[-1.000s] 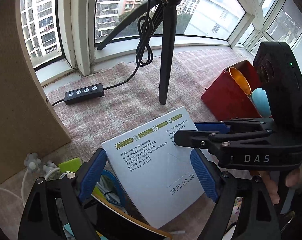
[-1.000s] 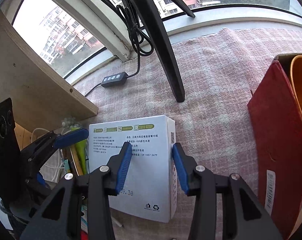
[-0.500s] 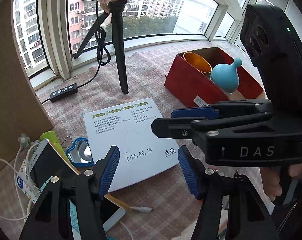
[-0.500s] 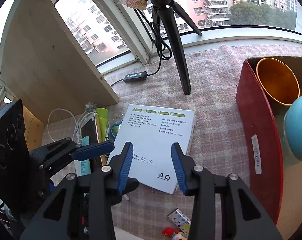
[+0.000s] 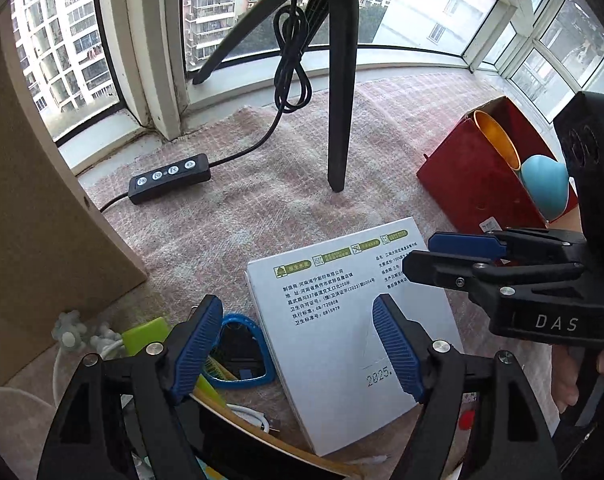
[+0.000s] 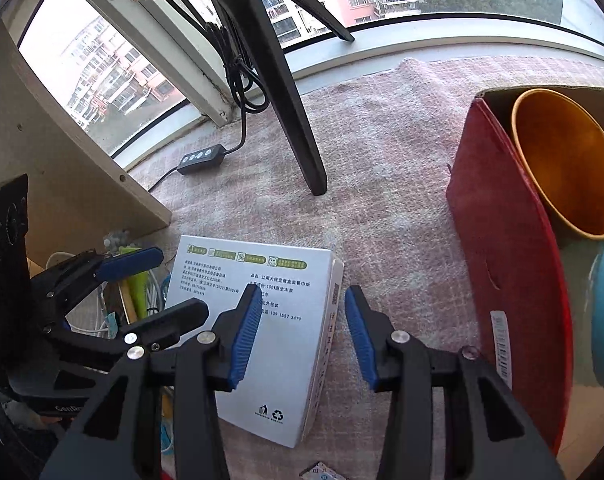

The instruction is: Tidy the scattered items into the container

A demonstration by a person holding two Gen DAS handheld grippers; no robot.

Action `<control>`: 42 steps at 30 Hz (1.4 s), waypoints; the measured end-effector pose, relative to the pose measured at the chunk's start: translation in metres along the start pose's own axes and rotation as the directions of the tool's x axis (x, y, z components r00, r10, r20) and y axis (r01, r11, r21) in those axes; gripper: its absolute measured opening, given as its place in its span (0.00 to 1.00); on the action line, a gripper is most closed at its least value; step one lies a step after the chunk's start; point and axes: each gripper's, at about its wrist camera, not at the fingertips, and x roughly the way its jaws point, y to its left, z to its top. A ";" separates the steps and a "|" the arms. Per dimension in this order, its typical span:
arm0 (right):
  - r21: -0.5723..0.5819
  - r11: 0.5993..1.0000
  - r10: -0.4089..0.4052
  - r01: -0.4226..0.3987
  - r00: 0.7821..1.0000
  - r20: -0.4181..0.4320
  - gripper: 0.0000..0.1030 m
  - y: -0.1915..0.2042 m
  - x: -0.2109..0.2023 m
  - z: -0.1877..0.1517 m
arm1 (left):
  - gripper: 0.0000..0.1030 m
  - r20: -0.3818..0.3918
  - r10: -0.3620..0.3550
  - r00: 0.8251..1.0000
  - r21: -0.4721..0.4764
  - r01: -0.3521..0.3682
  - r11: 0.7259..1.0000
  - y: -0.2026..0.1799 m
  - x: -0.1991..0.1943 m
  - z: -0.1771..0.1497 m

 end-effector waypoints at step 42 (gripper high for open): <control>-0.256 0.958 0.145 -0.126 0.988 0.056 0.52 0.032 -0.096 -0.099 | 0.73 0.137 -0.070 0.988 0.074 0.061 0.995 -0.079 -0.101 -0.110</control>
